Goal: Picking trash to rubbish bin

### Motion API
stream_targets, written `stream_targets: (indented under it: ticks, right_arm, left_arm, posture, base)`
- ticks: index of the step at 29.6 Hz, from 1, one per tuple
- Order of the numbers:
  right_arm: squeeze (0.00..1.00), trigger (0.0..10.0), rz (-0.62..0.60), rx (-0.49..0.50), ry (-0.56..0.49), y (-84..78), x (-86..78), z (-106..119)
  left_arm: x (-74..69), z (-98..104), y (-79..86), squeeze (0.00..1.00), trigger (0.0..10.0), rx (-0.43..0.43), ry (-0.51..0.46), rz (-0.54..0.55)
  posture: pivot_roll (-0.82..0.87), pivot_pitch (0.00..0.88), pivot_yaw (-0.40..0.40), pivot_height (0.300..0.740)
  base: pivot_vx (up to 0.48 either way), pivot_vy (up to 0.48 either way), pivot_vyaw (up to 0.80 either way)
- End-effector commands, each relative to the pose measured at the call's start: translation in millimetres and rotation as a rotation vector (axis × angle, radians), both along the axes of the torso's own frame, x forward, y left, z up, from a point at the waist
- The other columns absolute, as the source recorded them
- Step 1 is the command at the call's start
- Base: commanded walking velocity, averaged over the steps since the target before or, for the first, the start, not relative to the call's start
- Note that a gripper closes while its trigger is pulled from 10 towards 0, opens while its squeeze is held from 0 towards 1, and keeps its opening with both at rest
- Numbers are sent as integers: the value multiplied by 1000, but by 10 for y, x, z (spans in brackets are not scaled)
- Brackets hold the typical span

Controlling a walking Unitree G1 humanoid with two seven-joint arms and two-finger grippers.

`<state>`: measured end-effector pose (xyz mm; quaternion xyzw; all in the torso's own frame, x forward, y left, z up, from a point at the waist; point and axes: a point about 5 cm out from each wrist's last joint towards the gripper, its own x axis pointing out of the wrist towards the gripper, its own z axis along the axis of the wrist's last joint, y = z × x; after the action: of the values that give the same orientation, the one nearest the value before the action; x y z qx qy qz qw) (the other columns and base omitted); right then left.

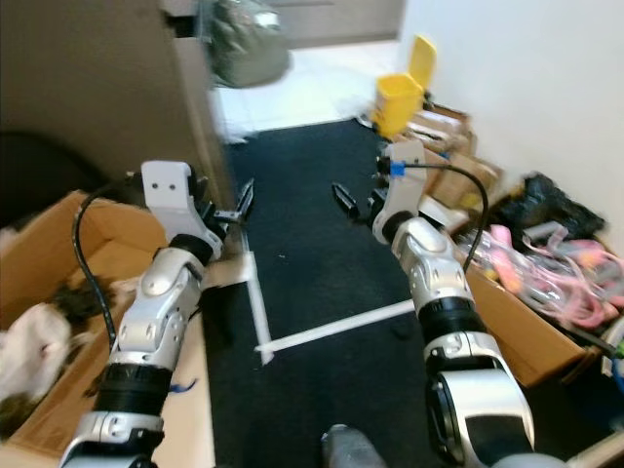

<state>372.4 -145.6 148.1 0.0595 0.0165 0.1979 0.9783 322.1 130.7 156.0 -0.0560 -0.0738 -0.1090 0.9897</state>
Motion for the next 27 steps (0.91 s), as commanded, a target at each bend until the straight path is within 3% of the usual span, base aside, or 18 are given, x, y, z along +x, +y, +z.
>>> stream_targets:
  ticks: [1, 4, 27]
  right_arm:
    - [0, 10000, -1, 1, 2, 16, 6, -11]
    - [0, 10000, -2, 11, -2, 17, 9, -9]
    - [0, 10000, 9, -2, -19, 22, 18, -1]
  left_arm:
    - [11, -55, 9, 0, 10000, 13, 31, -18]
    - [15, -52, -1, 0, 10000, 18, 28, -32]
    - [31, -54, -19, 0, 10000, 11, 31, -47]
  posture:
    - [-18, 0, -51, 740]
    - [-21, 0, -51, 740]
    - [-26, 0, -53, 740]
  base:
    - [0, 0, -788]
    - [0, -104, -483]
    - [0, -469, 0]
